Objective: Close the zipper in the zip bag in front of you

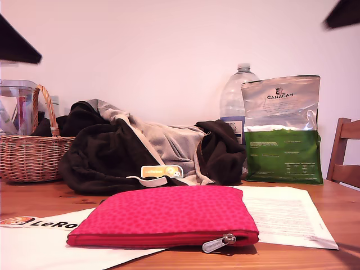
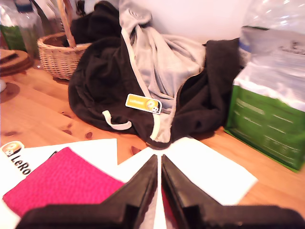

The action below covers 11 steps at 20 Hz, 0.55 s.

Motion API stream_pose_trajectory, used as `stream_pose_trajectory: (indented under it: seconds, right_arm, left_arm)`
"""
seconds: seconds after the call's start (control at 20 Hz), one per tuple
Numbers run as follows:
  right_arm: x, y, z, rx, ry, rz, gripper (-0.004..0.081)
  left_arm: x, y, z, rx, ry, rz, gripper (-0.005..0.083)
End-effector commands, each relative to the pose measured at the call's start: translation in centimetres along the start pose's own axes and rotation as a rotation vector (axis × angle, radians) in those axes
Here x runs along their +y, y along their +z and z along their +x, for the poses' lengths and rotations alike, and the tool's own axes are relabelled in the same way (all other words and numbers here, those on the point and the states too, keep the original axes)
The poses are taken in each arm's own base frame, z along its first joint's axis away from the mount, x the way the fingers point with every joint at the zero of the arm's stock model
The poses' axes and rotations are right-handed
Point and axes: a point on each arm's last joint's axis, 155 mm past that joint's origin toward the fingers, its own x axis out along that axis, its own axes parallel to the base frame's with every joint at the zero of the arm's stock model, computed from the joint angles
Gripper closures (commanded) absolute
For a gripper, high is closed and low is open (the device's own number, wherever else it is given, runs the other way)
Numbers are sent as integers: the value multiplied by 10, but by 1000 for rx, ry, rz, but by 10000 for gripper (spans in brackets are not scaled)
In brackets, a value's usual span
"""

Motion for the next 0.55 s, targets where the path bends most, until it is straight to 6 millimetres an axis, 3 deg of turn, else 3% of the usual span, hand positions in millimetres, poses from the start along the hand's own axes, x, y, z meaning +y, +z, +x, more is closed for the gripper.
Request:
stream_pose_trajectory:
  seconds: [0.0,0.5]
  right_arm:
    - [2,-14,-4,38,6,0,780]
    - [7,-64,-18,232,21,13,780]
  left_arm:
    - [-2,-11,-2,32,-3,-18,795]
    - [-4,-38,-5,137,-8,-55,795]
